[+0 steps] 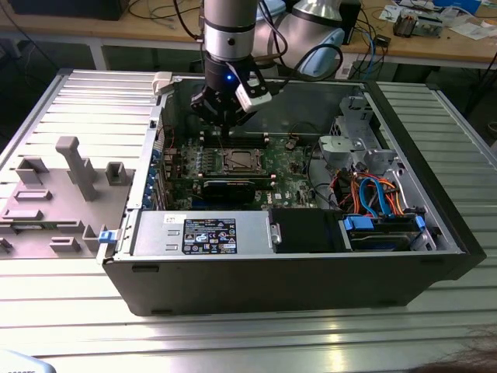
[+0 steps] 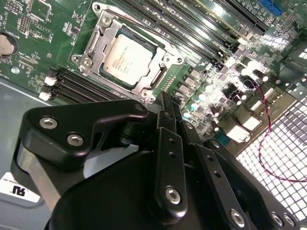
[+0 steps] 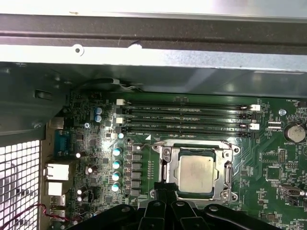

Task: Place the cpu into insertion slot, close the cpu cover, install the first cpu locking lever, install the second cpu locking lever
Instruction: 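Install the first cpu locking lever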

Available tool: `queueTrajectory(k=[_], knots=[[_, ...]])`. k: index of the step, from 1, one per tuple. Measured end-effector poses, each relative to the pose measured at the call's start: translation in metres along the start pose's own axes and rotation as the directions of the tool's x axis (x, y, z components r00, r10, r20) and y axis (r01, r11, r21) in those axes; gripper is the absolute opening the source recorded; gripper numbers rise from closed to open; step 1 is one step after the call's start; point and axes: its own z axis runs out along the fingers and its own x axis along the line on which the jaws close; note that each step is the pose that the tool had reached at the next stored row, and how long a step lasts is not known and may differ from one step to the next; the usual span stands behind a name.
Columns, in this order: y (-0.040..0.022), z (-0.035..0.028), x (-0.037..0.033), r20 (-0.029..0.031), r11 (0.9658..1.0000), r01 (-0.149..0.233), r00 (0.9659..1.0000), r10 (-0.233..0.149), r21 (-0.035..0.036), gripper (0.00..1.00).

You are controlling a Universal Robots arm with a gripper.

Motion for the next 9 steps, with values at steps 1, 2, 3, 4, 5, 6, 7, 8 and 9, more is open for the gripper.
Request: queueTrajectory(k=[1,2,3,4,5,6,7,8,9], knots=[[0.0000,0.0000,0.0003,0.0000,1.0000,0.000,1.0000,0.000,-0.0003,0.11],[0.0000,0.0000,0.0007,0.0000,1.0000,0.000,1.0000,0.000,-0.0005,0.11],[0.0001,0.0000,0.0012,0.0001,1.0000,0.000,1.0000,0.000,-0.0010,0.11],[0.0001,0.0000,0.0016,0.0000,1.0000,0.000,1.0000,0.000,-0.0013,0.11],[0.0001,0.0001,0.0020,0.0001,1.0000,0.000,1.0000,0.000,-0.0017,0.11],[0.0001,0.0001,0.0025,0.0001,1.0000,0.000,1.0000,0.000,-0.0020,0.11],[0.0002,0.0001,0.0035,0.0001,1.0000,0.000,1.0000,0.000,-0.0027,0.11],[0.0002,0.0001,0.0040,0.0002,1.0000,0.000,1.0000,0.000,-0.0031,0.11],[0.0002,0.0001,0.0044,0.0001,1.0000,0.000,1.0000,0.000,-0.0033,0.11]])
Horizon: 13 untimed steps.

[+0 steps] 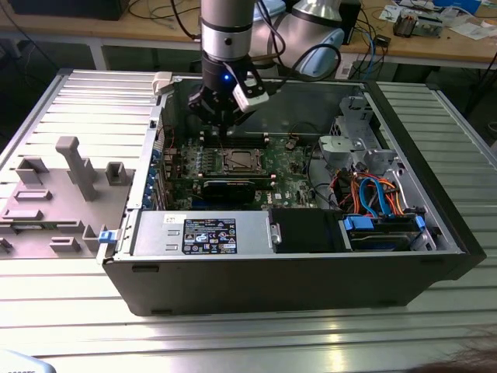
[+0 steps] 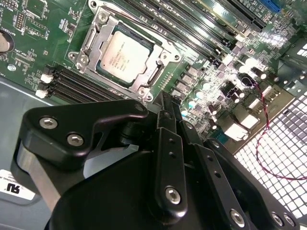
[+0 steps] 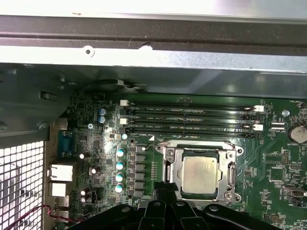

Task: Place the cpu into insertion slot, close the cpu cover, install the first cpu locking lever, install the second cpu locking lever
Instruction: 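Install the first cpu locking lever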

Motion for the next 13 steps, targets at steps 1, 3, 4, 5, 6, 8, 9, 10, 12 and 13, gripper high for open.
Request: queueTrajectory(k=[1,3,4,5,6,8,9,10,12,13], knots=[[0.0000,0.0000,0.0006,0.0001,1.0000,0.000,1.0000,0.000,-0.0005,0.11],[0.0001,0.0001,0.0015,0.0001,1.0000,0.000,1.0000,0.000,-0.0011,0.11],[0.0001,0.0000,0.0019,0.0001,1.0000,0.000,1.0000,0.000,-0.0012,0.11],[0.0001,0.0001,0.0025,0.0001,1.0000,0.000,1.0000,0.000,-0.0014,0.11],[0.0002,0.0001,0.0028,0.0002,1.0000,0.000,1.0000,0.000,-0.0016,0.11],[0.0002,0.0001,0.0034,0.0001,1.0000,0.000,1.0000,0.000,-0.0015,0.11],[0.0002,0.0001,0.0036,0.0001,1.0000,0.000,1.0000,0.000,-0.0015,0.11],[0.0002,0.0001,0.0037,0.0001,1.0000,0.000,1.0000,0.000,-0.0015,0.11],[0.0002,0.0001,0.0041,0.0001,1.0000,0.000,1.0000,0.000,-0.0015,0.11],[0.0002,0.0001,0.0044,0.0001,1.0000,0.000,1.0000,0.000,-0.0015,0.11]])
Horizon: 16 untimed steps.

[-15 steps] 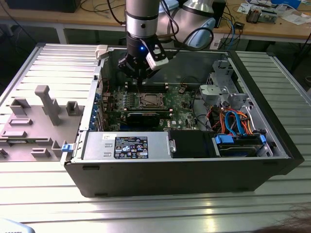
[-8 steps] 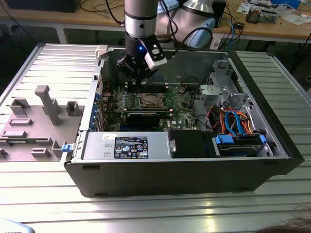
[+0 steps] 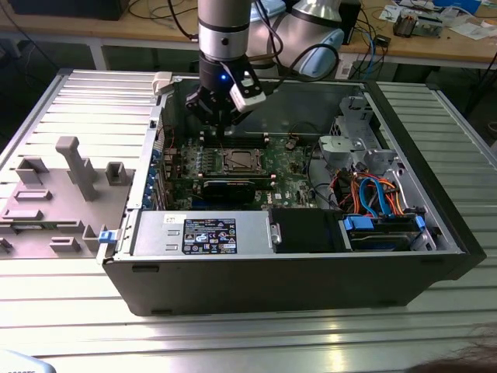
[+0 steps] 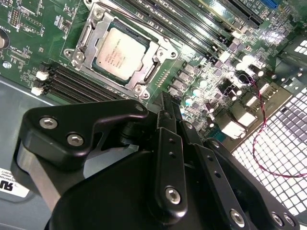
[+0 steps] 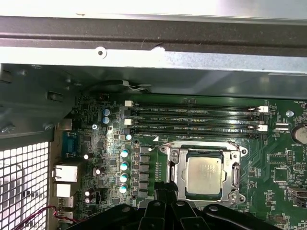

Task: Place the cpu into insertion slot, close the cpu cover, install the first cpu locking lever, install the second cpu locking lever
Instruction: 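Install the first cpu locking lever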

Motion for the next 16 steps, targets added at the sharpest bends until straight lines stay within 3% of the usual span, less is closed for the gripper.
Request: queueTrajectory(k=[16], knots=[[0.0014,0.0000,0.0025,0.0000,1.0000,0.000,1.0000,0.000,-0.0003,0.11]])
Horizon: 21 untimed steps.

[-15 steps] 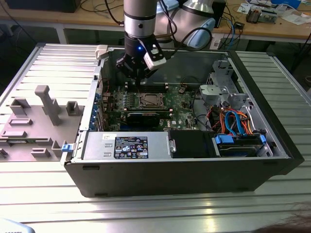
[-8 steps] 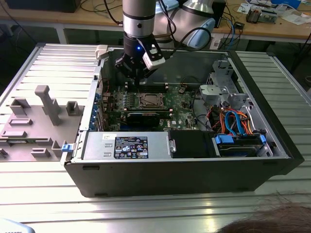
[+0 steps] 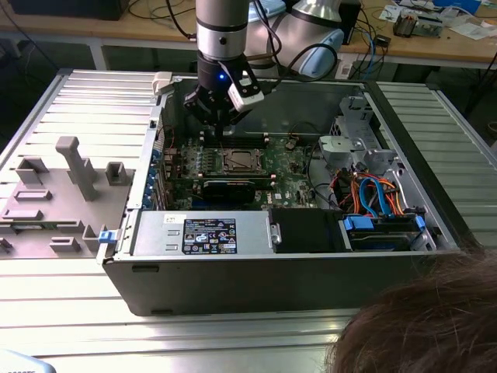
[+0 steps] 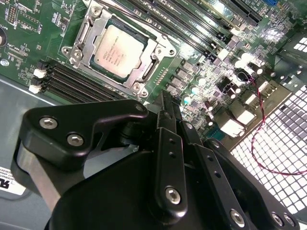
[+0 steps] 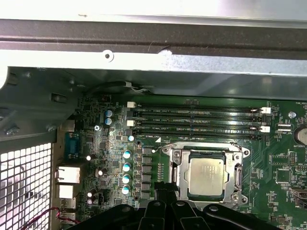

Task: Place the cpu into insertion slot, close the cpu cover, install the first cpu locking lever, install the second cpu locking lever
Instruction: 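Install the first cpu locking lever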

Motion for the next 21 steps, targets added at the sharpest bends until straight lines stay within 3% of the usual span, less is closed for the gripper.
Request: queueTrajectory(k=[17,21], knots=[[0.0056,-0.0011,-0.0002,0.0000,1.0000,0.000,1.0000,0.000,0.0000,0.11],[0.0091,-0.0010,0.0036,-0.0002,1.0000,0.005,1.0000,-0.005,0.0001,0.11]])
